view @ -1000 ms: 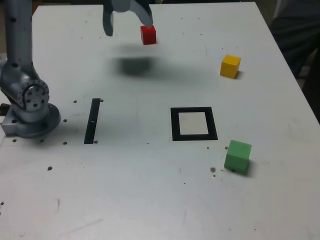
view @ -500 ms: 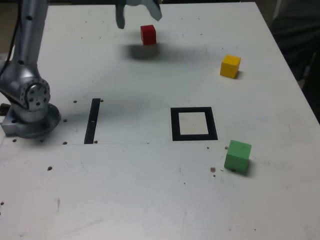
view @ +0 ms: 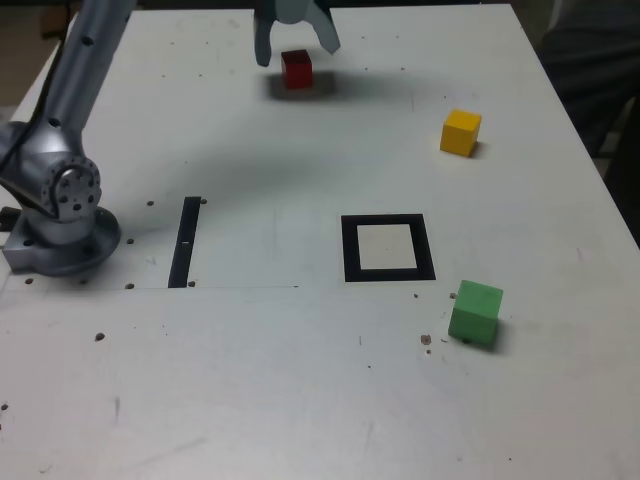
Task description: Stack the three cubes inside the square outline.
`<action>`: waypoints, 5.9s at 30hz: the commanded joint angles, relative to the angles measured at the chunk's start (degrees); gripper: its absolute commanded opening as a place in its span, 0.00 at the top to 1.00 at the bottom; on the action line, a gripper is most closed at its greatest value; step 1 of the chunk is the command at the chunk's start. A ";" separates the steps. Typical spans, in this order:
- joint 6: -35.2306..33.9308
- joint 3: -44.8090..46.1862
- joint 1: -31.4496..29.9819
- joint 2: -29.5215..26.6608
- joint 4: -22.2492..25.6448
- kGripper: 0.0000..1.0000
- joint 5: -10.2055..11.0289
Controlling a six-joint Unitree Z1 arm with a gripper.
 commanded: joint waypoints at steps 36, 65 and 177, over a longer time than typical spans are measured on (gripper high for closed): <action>0.61 -9.81 0.31 7.05 4.96 0.70 -2.59; -5.06 5.59 -9.84 -7.14 2.26 0.70 -2.28; -18.34 17.52 -42.25 -13.18 -8.38 0.00 -6.69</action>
